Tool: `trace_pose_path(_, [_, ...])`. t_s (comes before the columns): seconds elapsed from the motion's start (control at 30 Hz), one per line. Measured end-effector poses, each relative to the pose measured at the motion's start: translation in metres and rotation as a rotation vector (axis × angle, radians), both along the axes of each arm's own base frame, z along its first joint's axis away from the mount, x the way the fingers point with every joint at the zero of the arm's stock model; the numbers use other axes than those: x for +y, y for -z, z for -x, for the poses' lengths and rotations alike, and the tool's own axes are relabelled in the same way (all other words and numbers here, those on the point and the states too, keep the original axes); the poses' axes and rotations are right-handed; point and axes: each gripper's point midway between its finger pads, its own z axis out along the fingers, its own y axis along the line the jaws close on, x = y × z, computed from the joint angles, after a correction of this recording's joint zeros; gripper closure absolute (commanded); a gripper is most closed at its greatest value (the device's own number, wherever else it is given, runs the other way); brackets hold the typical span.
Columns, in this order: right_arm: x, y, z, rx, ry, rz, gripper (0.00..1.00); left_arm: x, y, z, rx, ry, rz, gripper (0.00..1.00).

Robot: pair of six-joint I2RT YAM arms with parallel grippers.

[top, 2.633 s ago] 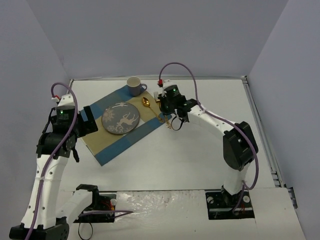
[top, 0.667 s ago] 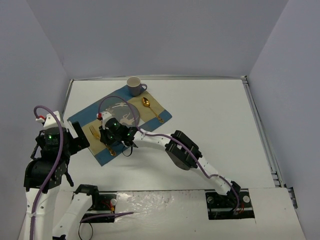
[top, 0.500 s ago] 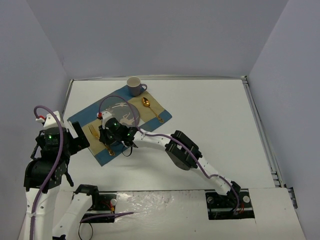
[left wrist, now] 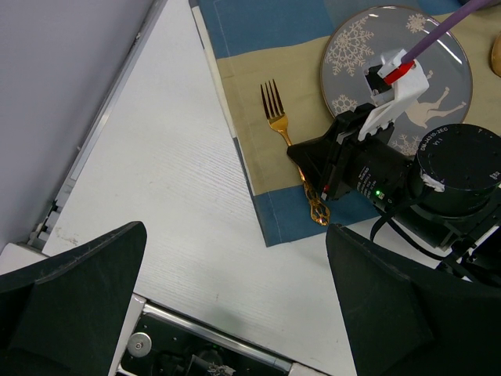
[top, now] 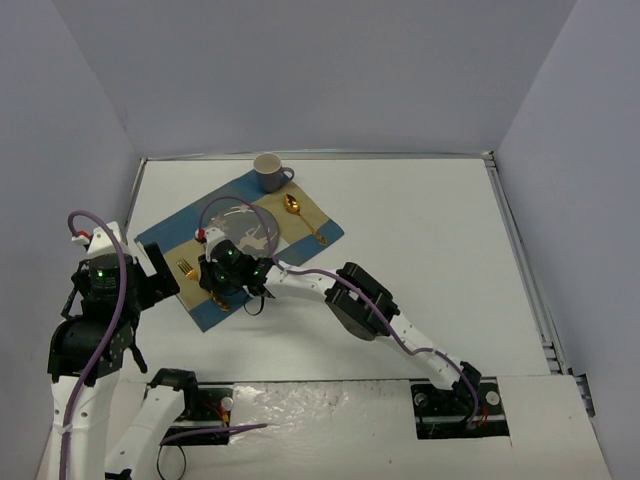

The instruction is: Set the dinner table for one person

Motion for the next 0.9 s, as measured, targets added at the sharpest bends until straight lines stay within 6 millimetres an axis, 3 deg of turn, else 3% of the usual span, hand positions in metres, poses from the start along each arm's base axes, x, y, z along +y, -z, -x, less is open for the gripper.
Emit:
trace_pose_path(0.67, [0.0049, -0.0018, -0.0034, 0.017, 0.052, -0.042, 0.96, -0.0007, 0.0002, 0.0000, 0.000, 0.003, 0.003, 0.03])
trace_pose_path(0.9, [0.0053, -0.0031, -0.0058, 0.016, 0.072, -0.051, 0.82, -0.0009, 0.0002, 0.0000, 0.000, 0.003, 0.004, 0.03])
